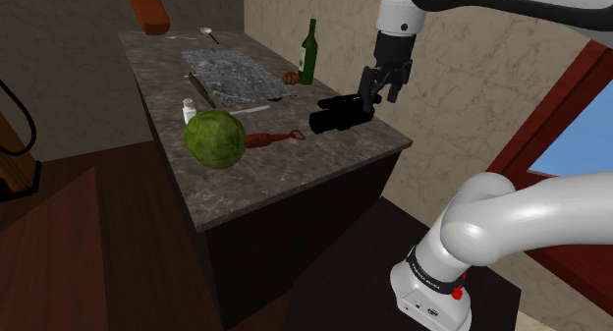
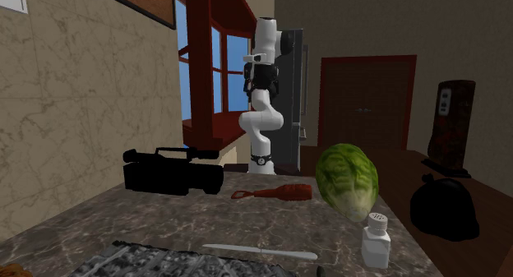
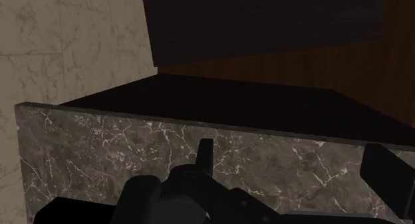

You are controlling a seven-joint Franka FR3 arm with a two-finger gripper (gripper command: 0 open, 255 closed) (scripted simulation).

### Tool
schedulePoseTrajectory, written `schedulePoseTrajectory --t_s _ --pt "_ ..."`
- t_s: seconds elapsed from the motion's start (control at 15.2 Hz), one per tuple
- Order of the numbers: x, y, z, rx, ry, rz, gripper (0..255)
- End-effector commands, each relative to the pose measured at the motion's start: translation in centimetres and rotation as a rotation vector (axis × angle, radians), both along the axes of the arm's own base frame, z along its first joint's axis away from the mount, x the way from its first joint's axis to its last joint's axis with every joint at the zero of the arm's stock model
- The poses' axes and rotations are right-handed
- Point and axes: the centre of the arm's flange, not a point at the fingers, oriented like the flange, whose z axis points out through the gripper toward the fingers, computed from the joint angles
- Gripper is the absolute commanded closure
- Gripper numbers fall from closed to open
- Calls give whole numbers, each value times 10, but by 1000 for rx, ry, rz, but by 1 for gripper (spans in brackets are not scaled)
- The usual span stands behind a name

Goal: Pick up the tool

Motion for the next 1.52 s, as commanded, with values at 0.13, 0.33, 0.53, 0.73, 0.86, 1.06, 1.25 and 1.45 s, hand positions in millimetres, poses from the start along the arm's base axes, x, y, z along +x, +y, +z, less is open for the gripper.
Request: schedulePoseTrajectory --t_s 0.13,0.33,0.53,0.73,0.86,1.06,1.25,1.45 --pt "16 -16 -14 19 -4 87 0" --pt "42 -37 -35 48 -10 219 0" --pt "70 -54 -57 76 -16 350 0" --pt "101 -67 -78 105 -22 481 0" --pt "122 -73 -93 124 -26 568 0" --pt "155 -77 -115 152 -32 700 0" --pt "188 -77 -137 181 -38 831 0" --pt "221 -71 -158 209 -44 962 0"
